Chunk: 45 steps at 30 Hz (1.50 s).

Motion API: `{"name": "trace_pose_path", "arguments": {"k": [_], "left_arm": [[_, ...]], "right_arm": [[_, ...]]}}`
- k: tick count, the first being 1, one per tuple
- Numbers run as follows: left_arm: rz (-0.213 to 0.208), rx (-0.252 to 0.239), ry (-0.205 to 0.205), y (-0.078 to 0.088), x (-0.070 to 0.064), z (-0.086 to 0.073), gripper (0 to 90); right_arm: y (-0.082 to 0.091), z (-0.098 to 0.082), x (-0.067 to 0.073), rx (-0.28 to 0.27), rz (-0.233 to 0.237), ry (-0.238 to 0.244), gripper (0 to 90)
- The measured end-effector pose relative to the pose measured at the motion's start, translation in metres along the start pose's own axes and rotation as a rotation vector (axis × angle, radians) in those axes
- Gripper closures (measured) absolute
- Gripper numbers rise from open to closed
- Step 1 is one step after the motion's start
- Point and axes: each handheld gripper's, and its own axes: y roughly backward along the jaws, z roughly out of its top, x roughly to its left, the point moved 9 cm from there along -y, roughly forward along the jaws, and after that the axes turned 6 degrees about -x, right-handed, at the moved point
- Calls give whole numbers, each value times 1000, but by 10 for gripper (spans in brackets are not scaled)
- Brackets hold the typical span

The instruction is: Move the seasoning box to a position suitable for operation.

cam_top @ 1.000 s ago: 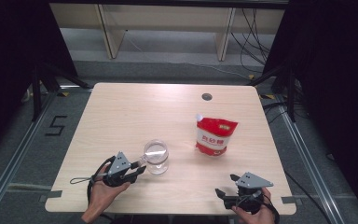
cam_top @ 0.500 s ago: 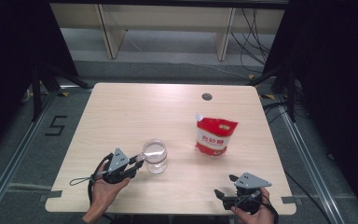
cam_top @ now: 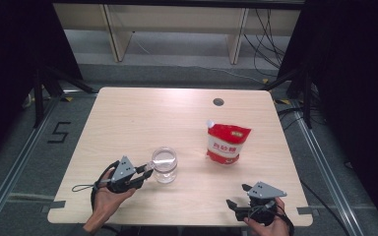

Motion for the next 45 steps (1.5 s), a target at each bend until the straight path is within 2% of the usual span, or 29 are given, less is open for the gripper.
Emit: {"name": "trace_pose_path", "arguments": {"k": [1, 3, 5, 8, 9, 15, 17, 18, 20, 23, 25, 27, 29, 30, 32, 33, 36, 37, 42, 44, 45], "left_arm": [[-36, 2, 16, -2, -6, -2, 730], [-53, 0, 25, -3, -11, -2, 730], [-98, -2, -3, -6, -21, 0, 730], [-120, -1, -23, -7, -27, 1, 730], [-136, -16, -26, -7, -31, 3, 729], [-163, -26, -22, -7, -35, 3, 729], [-188, -28, -34, -8, -38, 4, 728], [-191, -28, -47, -8, -39, 4, 728], [-195, -30, -47, -8, -40, 4, 728], [-228, -30, -52, -9, -46, 4, 728], [-289, -38, -57, -11, -59, 4, 728], [-300, -33, -60, -13, -64, 4, 728], [-305, -20, -84, -14, -69, 5, 728], [-304, -11, -74, -14, -71, 5, 728], [-304, -19, -67, -15, -71, 5, 728], [-295, -19, -75, -15, -69, 5, 728], [-279, -19, -85, -15, -66, 6, 729], [-271, -19, -72, -16, -65, 5, 729], [-270, -15, -76, -15, -65, 5, 728], [-272, -14, -73, -15, -65, 5, 725], [-287, -4, -72, -14, -66, 4, 719]], "right_arm": [[0, 0, 0, 1, 1, -1, 229], [0, 1, -1, -3, 1, 15, 229], [0, 0, 0, 1, 0, 0, 229], [0, 0, 0, -1, -3, 1, 229], [0, 0, 0, -1, -1, 0, 230], [0, 0, 0, -4, -1, 1, 230], [0, 1, 0, -3, 7, 15, 230], [0, 1, 0, -6, 5, 14, 230], [-1, 1, -1, -8, 4, 19, 230], [-1, 1, -1, -4, 9, 20, 230], [-1, 1, 0, -3, 10, 17, 230], [-1, 1, 0, -3, 10, 18, 230], [-1, 1, -1, -8, 7, 20, 230], [0, 1, -1, -8, 2, 17, 230], [0, 1, -1, -9, 5, 20, 230], [0, 1, 0, -6, 3, 9, 230], [-1, 2, 0, -8, 10, 19, 230], [-1, 1, 0, -7, 10, 19, 230], [-1, 2, 0, -10, 13, 30, 230], [0, 1, 1, -5, 6, 16, 230], [0, 1, 2, 0, 6, -1, 230]]}}
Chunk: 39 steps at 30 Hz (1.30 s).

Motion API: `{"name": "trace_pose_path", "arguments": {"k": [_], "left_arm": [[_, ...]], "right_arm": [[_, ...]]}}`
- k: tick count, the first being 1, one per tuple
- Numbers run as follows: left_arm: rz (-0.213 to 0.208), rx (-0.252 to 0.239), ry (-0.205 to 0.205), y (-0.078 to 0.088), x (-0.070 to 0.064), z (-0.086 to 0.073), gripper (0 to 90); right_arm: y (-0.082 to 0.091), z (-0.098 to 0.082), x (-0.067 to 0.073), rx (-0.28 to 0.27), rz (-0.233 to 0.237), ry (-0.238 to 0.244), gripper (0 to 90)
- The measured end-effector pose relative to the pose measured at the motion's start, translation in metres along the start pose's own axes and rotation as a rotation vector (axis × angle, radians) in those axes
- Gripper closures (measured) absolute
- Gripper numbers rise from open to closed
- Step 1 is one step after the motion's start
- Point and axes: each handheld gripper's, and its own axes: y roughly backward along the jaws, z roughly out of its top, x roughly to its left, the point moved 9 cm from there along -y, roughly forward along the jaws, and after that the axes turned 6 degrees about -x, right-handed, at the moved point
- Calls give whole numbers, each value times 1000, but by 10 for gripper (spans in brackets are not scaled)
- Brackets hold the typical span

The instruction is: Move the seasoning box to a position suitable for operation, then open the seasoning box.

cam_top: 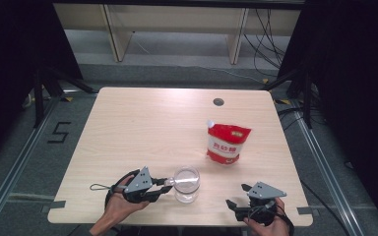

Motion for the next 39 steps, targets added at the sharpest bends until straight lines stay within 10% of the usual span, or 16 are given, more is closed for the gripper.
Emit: {"name": "trace_pose_path", "arguments": {"k": [7, 12, 24, 39], "left_arm": [[61, 10, 62, 12, 2, 7, 351], [49, -10, 41, 21, 1, 17, 274], [74, -34, 167, 34, -9, 32, 203], [95, -73, 160, 32, -12, 43, 226]], "right_arm": [[0, 1, -5, -16, 10, 32, 231], [-1, 2, -4, -16, 11, 21, 231], [-1, 1, -1, -1, 20, 42, 231], [-3, 4, 2, -24, 28, 20, 233]]}}
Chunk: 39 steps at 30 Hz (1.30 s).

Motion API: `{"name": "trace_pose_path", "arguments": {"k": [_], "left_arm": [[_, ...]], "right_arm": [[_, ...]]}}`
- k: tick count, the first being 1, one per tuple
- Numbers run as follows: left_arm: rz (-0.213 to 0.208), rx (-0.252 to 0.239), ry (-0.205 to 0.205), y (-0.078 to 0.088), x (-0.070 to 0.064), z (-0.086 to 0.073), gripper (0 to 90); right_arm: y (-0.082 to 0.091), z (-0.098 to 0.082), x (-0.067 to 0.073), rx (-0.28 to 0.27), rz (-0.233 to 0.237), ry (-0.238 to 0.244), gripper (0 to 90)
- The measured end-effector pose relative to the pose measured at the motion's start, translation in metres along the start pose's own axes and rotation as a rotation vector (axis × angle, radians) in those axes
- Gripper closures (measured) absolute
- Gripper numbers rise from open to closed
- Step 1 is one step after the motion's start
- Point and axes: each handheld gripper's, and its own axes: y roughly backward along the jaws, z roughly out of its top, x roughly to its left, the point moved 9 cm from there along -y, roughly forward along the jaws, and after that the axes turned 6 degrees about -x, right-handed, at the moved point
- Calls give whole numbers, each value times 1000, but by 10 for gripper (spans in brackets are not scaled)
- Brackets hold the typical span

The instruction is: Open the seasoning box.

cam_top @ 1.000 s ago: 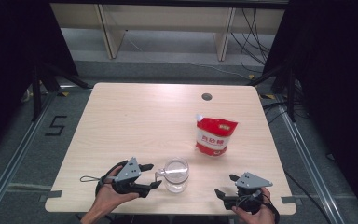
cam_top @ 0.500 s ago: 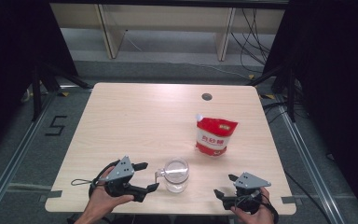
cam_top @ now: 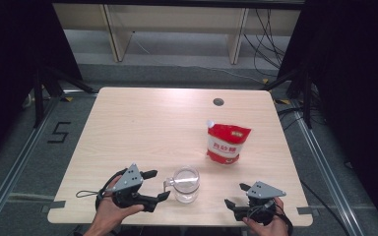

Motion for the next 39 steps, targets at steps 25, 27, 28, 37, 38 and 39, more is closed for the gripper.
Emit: {"name": "trace_pose_path", "arguments": {"k": [25, 27, 28, 37, 38, 39], "left_arm": [[71, -14, -80, -15, 3, 4, 892], [76, -11, -85, -15, 3, 4, 892], [78, -12, -87, -15, 3, 3, 892], [104, -20, -104, -15, 2, 2, 892], [105, -22, -104, -15, 2, 2, 892], [106, -26, -104, -15, 2, 2, 893]], "right_arm": [[-4, 10, 6, -44, 25, 33, 335], [-3, 12, 7, -54, 31, 37, 349], [-4, 15, 11, -72, 45, 22, 381], [-10, 35, 29, -158, 99, 8, 556], [-10, 35, 29, -158, 99, 8, 556], [-12, 40, 35, -177, 110, 6, 596]]}}
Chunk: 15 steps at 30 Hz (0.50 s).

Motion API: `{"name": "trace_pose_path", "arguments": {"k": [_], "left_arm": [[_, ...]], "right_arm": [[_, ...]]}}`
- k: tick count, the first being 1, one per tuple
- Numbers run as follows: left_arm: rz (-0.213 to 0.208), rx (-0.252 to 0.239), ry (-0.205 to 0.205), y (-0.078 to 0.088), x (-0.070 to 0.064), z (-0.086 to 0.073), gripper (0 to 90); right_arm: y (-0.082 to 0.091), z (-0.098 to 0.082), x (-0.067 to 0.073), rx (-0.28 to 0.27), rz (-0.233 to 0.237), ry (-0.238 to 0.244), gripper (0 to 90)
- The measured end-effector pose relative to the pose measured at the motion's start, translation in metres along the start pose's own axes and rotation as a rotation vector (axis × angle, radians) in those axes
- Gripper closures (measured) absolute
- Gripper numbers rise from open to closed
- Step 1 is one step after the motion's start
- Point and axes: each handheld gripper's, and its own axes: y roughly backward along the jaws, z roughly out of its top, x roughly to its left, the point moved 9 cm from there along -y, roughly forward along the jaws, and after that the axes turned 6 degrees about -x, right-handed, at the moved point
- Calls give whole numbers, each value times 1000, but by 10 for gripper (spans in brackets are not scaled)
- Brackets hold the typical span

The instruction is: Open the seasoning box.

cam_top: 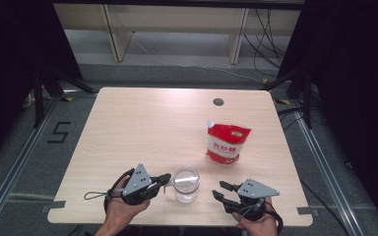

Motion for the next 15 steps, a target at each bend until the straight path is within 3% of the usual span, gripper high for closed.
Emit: {"name": "trace_pose_path", "arguments": {"k": [1, 2, 5, 6, 7, 15], "left_arm": [[0, 0, 0, 0, 0, 0, 892], [2, -2, -3, 0, 0, 0, 892], [5, -15, -11, 0, 0, 0, 893], [5, -15, -7, 0, -1, -1, 893], [8, -16, -2, 0, 0, -1, 892], [3, -31, -7, 0, 0, -1, 893]], "right_arm": [[0, 0, 0, 0, 0, 0, 596], [-3, 2, 0, -2, 16, 30, 609], [-8, 4, 9, 8, 39, 18, 659], [-10, 6, 11, -1, 54, 36, 670], [-14, 8, 12, -16, 52, 72, 701], [-20, 10, 16, 0, 58, 99, 763]]}}
